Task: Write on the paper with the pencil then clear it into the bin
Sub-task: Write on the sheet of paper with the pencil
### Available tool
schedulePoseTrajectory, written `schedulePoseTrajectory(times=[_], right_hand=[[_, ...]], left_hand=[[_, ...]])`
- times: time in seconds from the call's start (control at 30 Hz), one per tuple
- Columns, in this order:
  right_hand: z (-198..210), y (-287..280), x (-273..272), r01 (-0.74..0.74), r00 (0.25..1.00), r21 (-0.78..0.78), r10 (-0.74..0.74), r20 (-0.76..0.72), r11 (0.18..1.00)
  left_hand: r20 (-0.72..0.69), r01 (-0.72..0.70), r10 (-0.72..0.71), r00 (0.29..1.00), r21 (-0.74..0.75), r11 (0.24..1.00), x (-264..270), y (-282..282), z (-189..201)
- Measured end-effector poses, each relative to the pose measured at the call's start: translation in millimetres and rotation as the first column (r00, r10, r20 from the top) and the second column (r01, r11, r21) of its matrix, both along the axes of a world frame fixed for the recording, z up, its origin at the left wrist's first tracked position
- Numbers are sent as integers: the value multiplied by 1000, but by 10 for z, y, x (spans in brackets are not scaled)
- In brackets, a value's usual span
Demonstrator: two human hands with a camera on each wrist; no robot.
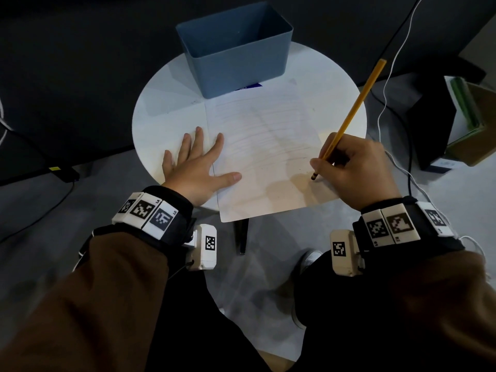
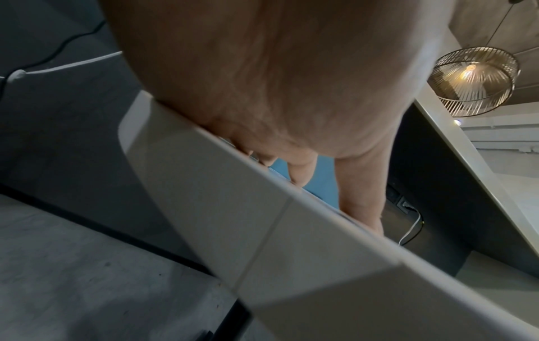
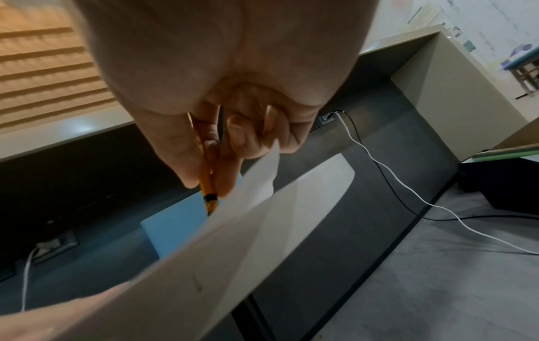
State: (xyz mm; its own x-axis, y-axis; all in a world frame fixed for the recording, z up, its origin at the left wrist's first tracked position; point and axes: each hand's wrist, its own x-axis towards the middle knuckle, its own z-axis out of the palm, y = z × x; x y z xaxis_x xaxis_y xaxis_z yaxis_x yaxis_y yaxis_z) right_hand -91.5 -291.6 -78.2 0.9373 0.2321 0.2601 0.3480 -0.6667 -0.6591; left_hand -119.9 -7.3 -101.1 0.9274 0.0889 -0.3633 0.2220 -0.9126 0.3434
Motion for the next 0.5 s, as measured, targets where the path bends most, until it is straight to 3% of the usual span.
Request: schedulePoseTrajectory(times=[0.5], right_hand=[[-20,63,-25,-69,998,-70,68,-13,995]], left_hand=[[-4,1,-1,1000,-10,1000,4,14,-6]])
